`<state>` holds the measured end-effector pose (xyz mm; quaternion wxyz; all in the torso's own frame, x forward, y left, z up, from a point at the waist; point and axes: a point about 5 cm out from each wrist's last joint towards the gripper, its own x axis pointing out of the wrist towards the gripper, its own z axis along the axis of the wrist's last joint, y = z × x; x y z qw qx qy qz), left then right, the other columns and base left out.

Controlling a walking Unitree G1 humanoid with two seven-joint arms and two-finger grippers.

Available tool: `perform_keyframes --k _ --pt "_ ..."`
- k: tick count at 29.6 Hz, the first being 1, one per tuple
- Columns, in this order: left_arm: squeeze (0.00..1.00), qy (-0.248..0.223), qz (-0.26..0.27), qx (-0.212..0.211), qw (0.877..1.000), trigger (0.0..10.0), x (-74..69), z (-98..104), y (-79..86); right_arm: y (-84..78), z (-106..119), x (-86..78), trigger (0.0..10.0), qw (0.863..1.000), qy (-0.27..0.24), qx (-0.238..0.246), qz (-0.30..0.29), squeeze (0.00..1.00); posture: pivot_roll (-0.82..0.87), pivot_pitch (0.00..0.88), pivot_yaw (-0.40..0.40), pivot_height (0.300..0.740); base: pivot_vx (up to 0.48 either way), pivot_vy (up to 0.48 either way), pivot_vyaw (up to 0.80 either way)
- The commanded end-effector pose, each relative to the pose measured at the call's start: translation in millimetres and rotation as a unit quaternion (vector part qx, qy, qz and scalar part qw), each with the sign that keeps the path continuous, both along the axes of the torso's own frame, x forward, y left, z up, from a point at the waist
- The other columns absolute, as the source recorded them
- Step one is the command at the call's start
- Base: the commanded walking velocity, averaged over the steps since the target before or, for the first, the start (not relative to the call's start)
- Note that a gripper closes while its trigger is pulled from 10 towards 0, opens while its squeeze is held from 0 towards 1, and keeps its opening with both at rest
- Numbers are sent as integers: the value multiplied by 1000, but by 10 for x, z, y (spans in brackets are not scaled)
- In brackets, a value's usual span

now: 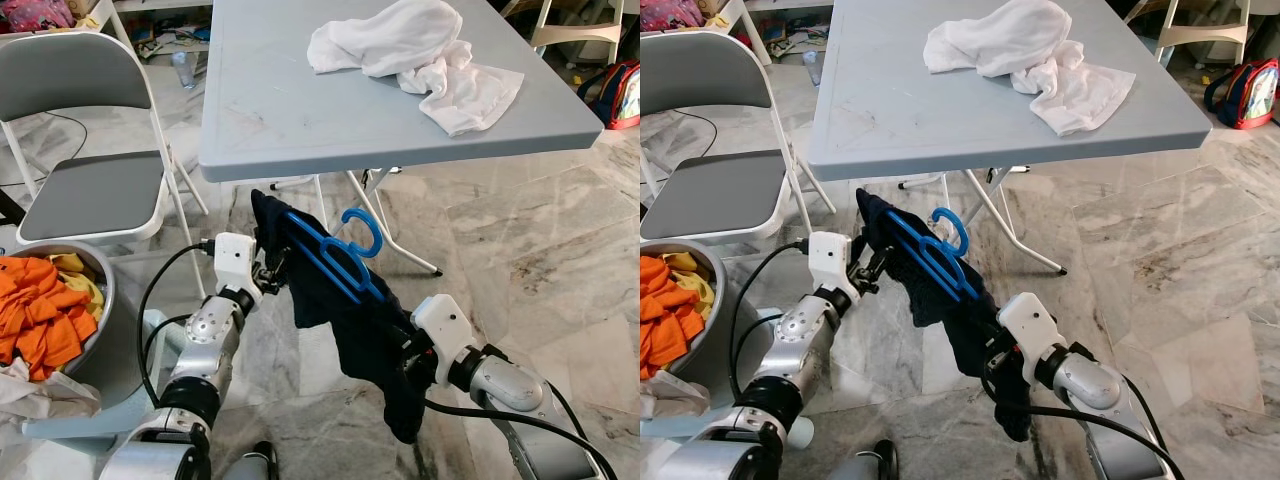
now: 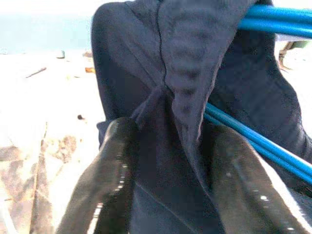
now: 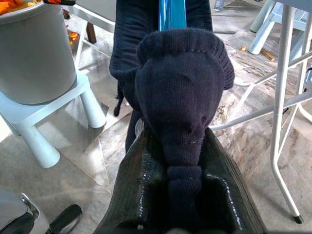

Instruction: Hang hanger

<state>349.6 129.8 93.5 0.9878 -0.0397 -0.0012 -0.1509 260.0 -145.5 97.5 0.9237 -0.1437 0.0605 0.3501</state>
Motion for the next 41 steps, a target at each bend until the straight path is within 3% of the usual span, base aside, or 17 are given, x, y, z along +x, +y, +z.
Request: perform_keyframes --k 1,10,18,29,31,33,37,41 --pt "0 -3 14 2 1000 0 25 23 65 26 80 -2 10000 1000 -19 6 5 0 -43 205 33 740 0 0 0" --pt "0 -21 49 11 999 0 117 152 177 20 38 -36 10000 1000 -11 2 9 0 -46 206 34 740 0 0 0" --pt "0 -31 95 25 995 0 159 221 348 -131 -73 -73 10000 999 0 -46 3 0 -47 205 34 740 0 0 0" --pt "0 -37 131 35 990 0 179 268 496 -597 -159 -167 10000 991 29 -132 3 0 -40 209 30 740 0 0 0" --pt "0 -37 131 35 990 0 178 266 500 -623 -162 -177 10000 990 30 -137 4 0 -39 209 30 740 0 0 0" --pt "0 -34 136 36 989 0 175 257 528 -766 -191 -243 10000 985 49 -163 14 0 -37 211 30 740 0 0 0" --pt "0 -31 140 38 989 0 167 246 556 -890 -199 -323 10000 982 66 -178 23 0 -34 213 30 740 0 0 0" --pt "0 -24 145 38 988 0 161 225 584 -991 -156 -399 10000 983 82 -164 25 0 -32 212 30 740 0 0 0"
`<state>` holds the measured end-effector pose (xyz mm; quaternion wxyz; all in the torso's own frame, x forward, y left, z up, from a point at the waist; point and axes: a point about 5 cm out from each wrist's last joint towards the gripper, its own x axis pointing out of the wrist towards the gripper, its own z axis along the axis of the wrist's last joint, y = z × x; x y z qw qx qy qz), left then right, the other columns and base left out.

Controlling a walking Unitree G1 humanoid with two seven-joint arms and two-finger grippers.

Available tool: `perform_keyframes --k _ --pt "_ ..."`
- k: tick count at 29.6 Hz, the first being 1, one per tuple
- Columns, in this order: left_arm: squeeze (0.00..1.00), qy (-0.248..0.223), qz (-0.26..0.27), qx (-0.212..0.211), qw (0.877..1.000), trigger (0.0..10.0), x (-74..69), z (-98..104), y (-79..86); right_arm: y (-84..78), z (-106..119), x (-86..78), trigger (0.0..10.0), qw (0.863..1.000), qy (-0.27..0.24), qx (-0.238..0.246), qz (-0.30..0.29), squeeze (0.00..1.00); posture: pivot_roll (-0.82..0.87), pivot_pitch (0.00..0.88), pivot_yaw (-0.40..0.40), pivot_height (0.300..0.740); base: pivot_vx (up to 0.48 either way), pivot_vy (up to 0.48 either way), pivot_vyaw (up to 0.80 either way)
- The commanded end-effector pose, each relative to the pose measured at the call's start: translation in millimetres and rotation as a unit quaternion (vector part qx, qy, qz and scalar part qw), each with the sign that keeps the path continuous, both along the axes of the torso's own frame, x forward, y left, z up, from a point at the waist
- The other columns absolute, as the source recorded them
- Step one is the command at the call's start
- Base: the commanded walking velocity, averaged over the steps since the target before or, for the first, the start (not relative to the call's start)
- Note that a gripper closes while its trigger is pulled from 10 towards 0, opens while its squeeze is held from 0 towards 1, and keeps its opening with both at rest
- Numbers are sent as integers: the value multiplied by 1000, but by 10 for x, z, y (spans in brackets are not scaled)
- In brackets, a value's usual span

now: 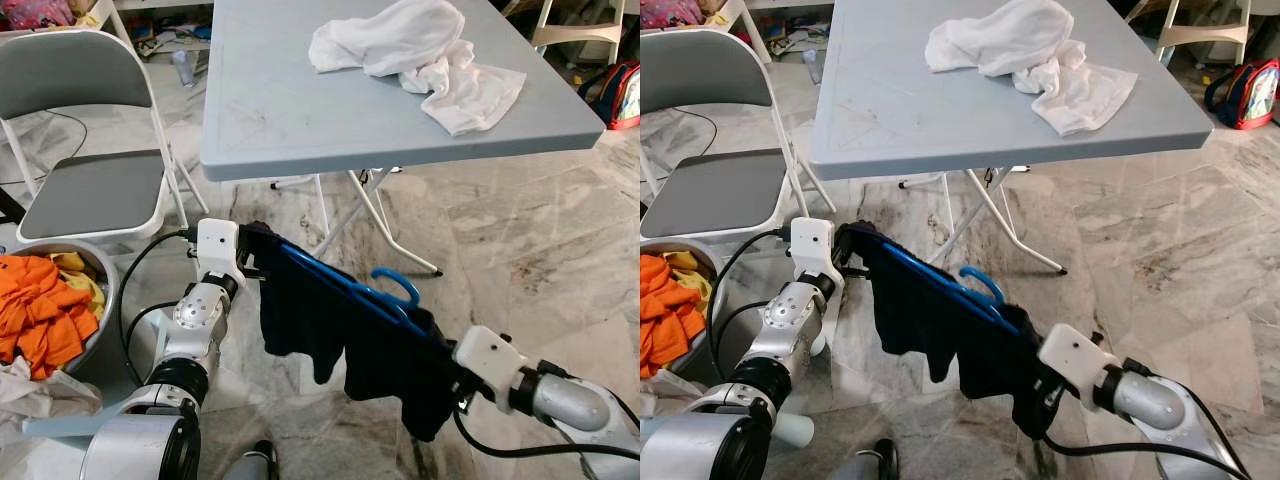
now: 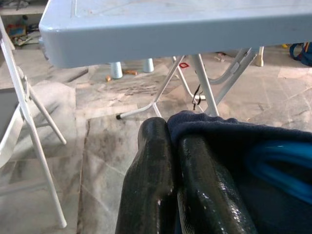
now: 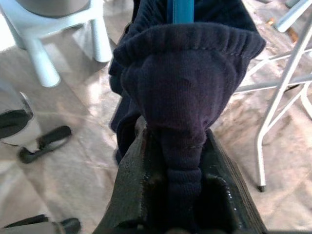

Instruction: Hang hanger

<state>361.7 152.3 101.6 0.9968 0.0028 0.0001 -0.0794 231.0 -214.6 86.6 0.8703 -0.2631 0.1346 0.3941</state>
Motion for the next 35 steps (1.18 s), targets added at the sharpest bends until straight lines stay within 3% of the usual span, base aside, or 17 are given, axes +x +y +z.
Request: perform_keyframes --k 1,7,12,13,14,15,17,18,22,26,28,29,31,35 --pt "0 -25 73 -2 997 0 40 144 360 -300 -46 -108 10000 998 39 -27 -36 0 -32 212 30 740 0 0 0" --pt "0 -7 70 -6 997 0 8 56 345 -352 86 -190 10000 999 47 0 -26 0 -42 220 34 740 0 0 0" --pt "0 20 47 -14 999 0 -30 -64 231 -300 226 -116 10000 998 22 51 -40 0 -46 220 33 740 0 0 0" --pt "0 25 38 -14 999 2941 -43 -94 191 -284 249 -97 10000 997 17 60 -44 0 -46 220 33 740 0 0 0" --pt "0 31 24 -16 999 8784 -67 -138 122 -250 262 -76 10000 997 12 67 -45 0 -47 221 32 740 0 0 0" --pt "216 34 8 -23 999 10000 -91 -175 52 -217 266 -60 10000 996 9 71 -44 0 -47 221 31 740 0 0 0" --pt "216 35 -5 -25 999 10000 -111 -200 -5 -188 262 -52 10000 996 7 72 -42 0 -46 222 30 740 0 0 0" --pt "1000 44 -28 -31 998 10000 -145 -250 -88 -149 254 -44 10000 997 6 73 -39 0 -45 222 28 740 0 0 0" --pt "1000 58 -67 -19 996 10000 -222 -349 -229 -88 247 -25 10000 997 7 75 -34 0 -44 222 23 740 0 0 0" --pt "1000 61 -98 -7 993 10000 -270 -396 -264 -103 257 0 10000 997 6 68 -34 0 -44 222 19 740 0 0 0" --pt "1000 60 -158 15 985 10000 -325 -425 -323 -125 264 29 10000 998 3 56 -35 0 -43 223 16 740 0 0 0" --pt "1000 60 -158 15 985 10000 -325 -425 -323 -125 264 29 10000 998 3 56 -35 0 -43 223 16 740 0 0 0" --pt "1000 50 -219 39 974 10000 -385 -433 -390 -133 263 65 10000 999 -4 37 -33 0 -42 223 15 740 0 0 0" --pt "1000 42 -256 48 965 10000 -428 -434 -435 -120 266 120 10000 999 -20 22 -36 0 -42 224 15 740 0 0 0"
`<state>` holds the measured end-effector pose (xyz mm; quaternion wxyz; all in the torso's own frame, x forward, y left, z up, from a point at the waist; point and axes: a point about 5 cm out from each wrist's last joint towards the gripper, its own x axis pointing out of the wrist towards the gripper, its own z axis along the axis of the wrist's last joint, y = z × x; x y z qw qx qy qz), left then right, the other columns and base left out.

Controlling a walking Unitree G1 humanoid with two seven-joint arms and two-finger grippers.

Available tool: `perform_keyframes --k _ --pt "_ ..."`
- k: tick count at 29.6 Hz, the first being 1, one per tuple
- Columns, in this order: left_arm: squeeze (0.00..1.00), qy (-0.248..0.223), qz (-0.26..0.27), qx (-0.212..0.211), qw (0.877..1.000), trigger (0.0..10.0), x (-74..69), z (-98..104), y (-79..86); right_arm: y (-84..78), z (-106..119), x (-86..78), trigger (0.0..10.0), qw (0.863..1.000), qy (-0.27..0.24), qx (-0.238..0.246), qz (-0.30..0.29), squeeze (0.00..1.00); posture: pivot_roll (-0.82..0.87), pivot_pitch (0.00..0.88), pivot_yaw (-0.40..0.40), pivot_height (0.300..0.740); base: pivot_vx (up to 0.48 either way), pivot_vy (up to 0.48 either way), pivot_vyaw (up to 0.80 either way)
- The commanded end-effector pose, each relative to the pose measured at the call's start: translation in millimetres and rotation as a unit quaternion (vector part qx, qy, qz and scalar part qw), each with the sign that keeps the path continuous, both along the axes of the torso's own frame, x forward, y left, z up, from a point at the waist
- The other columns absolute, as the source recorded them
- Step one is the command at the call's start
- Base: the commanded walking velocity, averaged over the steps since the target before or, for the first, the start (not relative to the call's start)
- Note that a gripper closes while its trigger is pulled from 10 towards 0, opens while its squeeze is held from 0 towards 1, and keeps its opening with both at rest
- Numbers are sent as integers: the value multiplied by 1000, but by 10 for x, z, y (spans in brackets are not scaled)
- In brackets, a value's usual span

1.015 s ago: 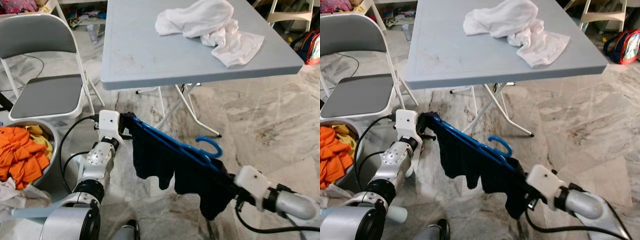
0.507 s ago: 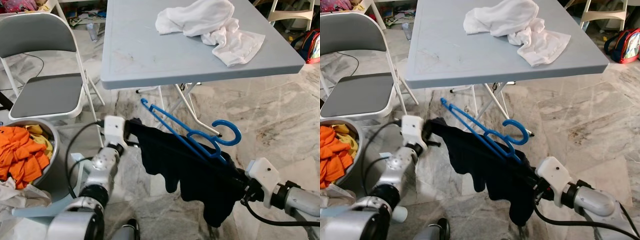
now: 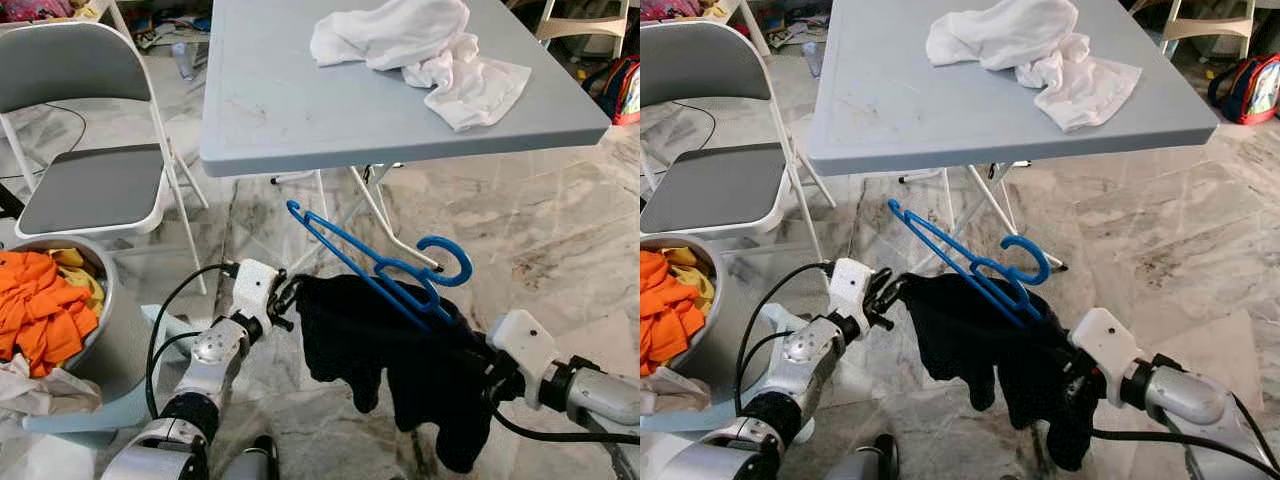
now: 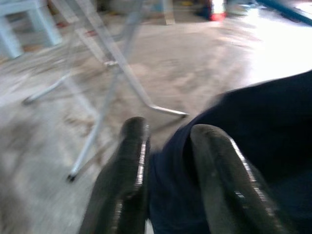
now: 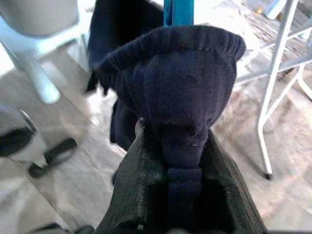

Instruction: Hang hanger

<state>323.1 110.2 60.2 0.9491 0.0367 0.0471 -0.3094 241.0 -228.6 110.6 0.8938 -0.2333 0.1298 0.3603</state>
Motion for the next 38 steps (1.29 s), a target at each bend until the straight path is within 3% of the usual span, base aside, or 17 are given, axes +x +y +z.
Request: perform_keyframes --k 1,6,14,18,24,32,38 --pt "1000 -4 -24 9 1000 10000 -43 -20 -15 20 26 19 10000 1000 -15 -8 5 0 -42 224 15 740 0 0 0" --pt "1000 -12 -47 10 999 10000 -74 -16 -55 54 54 94 10000 999 -39 -10 -6 0 -42 225 16 740 0 0 0" --pt "1000 -80 -111 42 990 10000 -103 130 -120 76 33 204 10000 996 -64 -65 9 0 -40 230 21 740 0 0 0" --pt "1000 -127 -187 99 969 10000 -181 204 -135 -59 48 301 10000 983 -63 -164 61 0 -39 231 24 740 0 0 0" --pt "1000 -144 -231 135 953 10000 -267 189 -102 -190 127 382 10000 970 -65 -220 84 0 -37 233 19 740 0 0 0" --pt "1000 -141 -237 166 947 10000 -288 131 -42 -179 156 425 10000 954 -65 -257 143 0 -36 234 20 740 0 0 0" --pt "1000 -147 -233 171 946 10000 -223 175 -81 -173 207 435 10000 938 -65 -282 192 0 -39 236 21 740 0 0 0"
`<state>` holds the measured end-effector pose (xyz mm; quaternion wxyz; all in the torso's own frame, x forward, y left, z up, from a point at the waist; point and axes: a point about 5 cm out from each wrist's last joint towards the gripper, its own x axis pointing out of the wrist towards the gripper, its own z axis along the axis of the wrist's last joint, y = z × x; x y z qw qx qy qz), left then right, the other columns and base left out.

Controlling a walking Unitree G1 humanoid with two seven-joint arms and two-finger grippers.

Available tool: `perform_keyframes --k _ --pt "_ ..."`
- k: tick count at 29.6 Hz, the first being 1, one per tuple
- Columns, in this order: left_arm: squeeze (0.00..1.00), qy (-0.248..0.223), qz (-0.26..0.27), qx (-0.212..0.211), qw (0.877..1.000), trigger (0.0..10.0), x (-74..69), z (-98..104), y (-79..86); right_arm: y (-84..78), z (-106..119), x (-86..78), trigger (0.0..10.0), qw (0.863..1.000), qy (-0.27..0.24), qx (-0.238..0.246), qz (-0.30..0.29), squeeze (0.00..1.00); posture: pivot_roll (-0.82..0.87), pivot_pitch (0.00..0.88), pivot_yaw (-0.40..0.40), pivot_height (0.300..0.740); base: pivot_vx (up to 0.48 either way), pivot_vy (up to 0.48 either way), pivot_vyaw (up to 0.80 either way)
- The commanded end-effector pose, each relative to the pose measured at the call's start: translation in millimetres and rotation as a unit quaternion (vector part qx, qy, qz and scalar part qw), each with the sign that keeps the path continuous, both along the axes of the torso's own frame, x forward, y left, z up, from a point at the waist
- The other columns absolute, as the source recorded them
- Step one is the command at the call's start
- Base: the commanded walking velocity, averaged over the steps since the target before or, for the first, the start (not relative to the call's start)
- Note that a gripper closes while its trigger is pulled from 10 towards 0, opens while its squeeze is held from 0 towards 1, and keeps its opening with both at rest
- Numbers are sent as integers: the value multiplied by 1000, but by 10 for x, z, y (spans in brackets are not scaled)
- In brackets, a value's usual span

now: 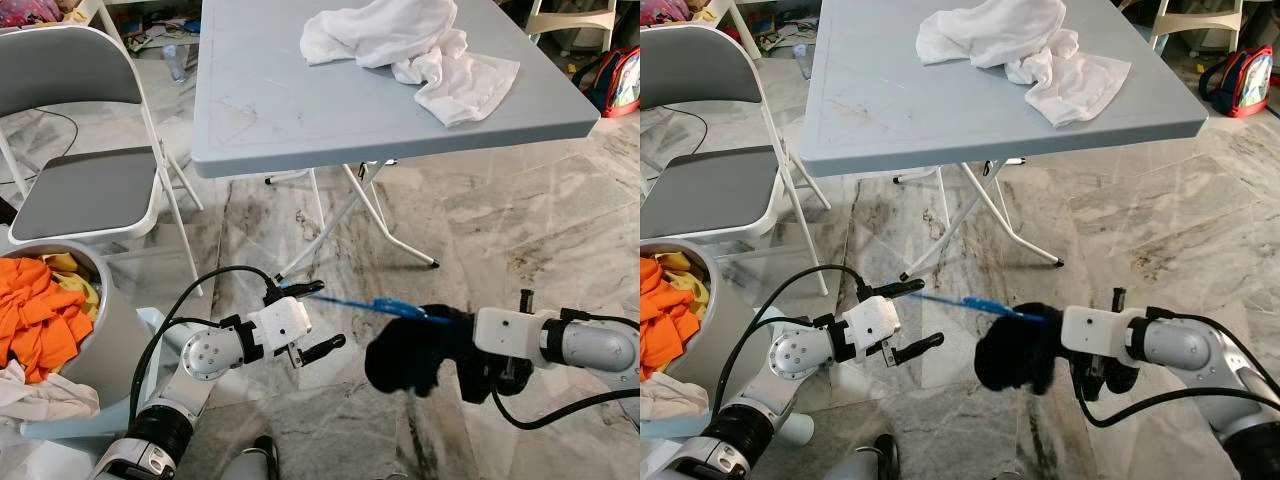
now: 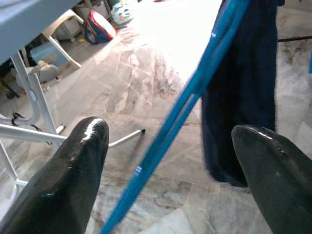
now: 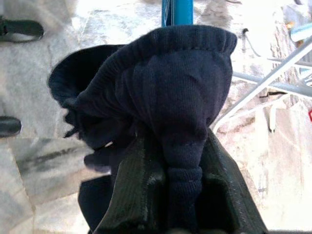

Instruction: Hang hanger

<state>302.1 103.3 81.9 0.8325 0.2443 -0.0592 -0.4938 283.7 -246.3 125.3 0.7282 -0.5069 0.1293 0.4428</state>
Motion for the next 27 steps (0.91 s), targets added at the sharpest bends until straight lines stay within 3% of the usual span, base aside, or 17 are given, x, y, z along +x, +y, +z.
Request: perform_keyframes --k 1,15,16,17,18,23,24,25,26,27 --pt "1000 3 -5 14 1000 10000 -14 -42 -11 4 60 8 10000 1000 -3 -11 24 0 -39 236 21 740 0 0 0" --pt "1000 17 -15 31 999 10000 -19 -138 -134 202 198 40 10000 994 -3 -9 106 0 -44 235 19 740 0 0 0" --pt "914 23 -15 32 999 10000 -13 -143 -132 209 205 33 10000 994 -2 -8 110 0 -44 235 19 740 0 0 0" --pt "173 25 -17 34 999 10000 10 -128 -124 233 225 3 10000 992 3 -2 125 0 -46 235 18 740 0 0 0" --pt "0 25 -17 35 999 10000 23 -118 -119 240 231 -8 10000 992 5 -2 130 0 -46 235 17 740 0 0 0" --pt "0 23 -12 39 999 10000 76 -82 -101 247 247 -17 10000 991 5 -2 137 0 -49 235 17 740 0 0 0" --pt "0 31 -16 36 999 8902 79 -83 -103 253 255 -7 10000 991 0 1 136 0 -49 235 18 740 0 0 0" --pt "0 41 -21 32 998 1686 78 -85 -108 260 266 5 10000 991 -7 4 136 0 -50 234 18 740 0 0 0" --pt "0 41 -21 32 998 1686 78 -85 -108 260 266 5 10000 991 -7 4 136 0 -50 234 18 740 0 0 0" --pt "0 49 -26 29 998 0 75 -89 -112 269 275 15 10000 991 -14 7 136 0 -50 234 18 740 0 0 0"
